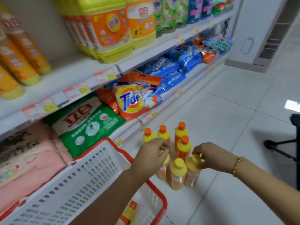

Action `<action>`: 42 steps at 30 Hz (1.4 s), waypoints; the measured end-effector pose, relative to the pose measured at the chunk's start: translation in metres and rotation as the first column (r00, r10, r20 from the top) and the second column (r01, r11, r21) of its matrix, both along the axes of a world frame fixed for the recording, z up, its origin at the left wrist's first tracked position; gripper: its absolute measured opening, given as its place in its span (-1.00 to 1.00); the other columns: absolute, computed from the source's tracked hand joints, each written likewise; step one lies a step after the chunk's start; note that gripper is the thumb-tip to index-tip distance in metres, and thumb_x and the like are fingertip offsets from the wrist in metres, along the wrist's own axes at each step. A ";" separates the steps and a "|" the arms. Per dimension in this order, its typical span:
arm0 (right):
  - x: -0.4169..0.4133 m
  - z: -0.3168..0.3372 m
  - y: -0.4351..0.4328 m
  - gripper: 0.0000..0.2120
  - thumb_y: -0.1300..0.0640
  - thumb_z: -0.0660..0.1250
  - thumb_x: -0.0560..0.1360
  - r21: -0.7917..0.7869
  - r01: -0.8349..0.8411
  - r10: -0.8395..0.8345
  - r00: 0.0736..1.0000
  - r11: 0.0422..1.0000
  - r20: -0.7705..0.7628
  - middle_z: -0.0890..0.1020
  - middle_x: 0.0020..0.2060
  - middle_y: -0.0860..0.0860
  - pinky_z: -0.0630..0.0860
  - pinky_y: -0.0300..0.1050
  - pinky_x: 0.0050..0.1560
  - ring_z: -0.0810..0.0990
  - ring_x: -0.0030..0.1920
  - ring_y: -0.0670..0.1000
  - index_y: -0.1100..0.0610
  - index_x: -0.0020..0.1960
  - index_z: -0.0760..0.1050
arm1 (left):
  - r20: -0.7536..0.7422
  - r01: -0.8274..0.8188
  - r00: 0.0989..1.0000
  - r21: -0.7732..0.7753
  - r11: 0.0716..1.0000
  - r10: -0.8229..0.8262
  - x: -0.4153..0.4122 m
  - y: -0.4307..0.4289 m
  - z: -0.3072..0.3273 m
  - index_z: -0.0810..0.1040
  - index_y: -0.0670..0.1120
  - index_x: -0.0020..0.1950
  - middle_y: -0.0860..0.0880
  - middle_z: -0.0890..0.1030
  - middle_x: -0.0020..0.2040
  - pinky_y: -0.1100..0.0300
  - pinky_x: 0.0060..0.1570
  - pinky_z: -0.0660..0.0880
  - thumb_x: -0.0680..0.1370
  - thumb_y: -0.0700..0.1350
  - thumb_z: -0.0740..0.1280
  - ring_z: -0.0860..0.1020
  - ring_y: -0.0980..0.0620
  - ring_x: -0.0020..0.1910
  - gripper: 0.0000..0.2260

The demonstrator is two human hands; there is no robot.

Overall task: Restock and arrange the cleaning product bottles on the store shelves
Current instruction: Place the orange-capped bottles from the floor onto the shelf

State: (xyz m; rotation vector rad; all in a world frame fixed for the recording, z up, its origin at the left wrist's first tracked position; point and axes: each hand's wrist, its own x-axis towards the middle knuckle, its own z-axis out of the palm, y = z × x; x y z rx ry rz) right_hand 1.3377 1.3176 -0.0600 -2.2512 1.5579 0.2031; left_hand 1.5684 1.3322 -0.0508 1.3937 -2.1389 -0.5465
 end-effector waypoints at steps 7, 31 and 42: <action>0.077 0.139 -0.046 -0.72 -0.05 0.44 0.43 -0.230 -0.102 0.121 0.990 0.968 0.071 0.56 -0.16 -0.19 0.39 -0.36 -0.11 0.48 -0.17 -0.18 -0.11 0.11 0.51 | -0.139 -0.368 0.930 -0.312 0.876 0.341 0.116 -0.031 0.139 0.53 -0.04 -0.27 0.11 0.53 -0.39 0.47 -0.32 0.33 0.49 -0.05 0.43 0.52 0.18 -0.27 -0.82; 0.487 0.191 -0.258 -0.58 0.13 0.43 0.44 -0.031 0.140 -0.073 0.678 0.990 0.731 0.58 0.18 0.13 0.45 -0.12 0.10 0.55 0.17 0.12 0.21 0.26 0.47 | 0.401 -0.326 0.705 -0.550 0.769 0.585 0.351 -0.052 0.146 0.15 0.02 -0.46 0.08 0.26 -0.52 0.32 -0.50 0.06 0.53 0.27 0.09 0.26 0.14 -0.52 -0.53; 0.436 0.211 -0.242 -0.53 -0.02 0.49 0.35 -0.175 0.248 -0.023 0.632 0.953 0.774 0.62 0.06 0.10 0.53 -0.10 0.01 0.60 0.04 0.12 0.15 0.17 0.51 | 0.341 -0.346 0.753 -0.522 0.780 0.563 0.349 -0.053 0.147 0.15 0.05 -0.47 0.10 0.23 -0.53 0.31 -0.48 0.09 0.50 0.30 0.08 0.24 0.20 -0.52 -0.54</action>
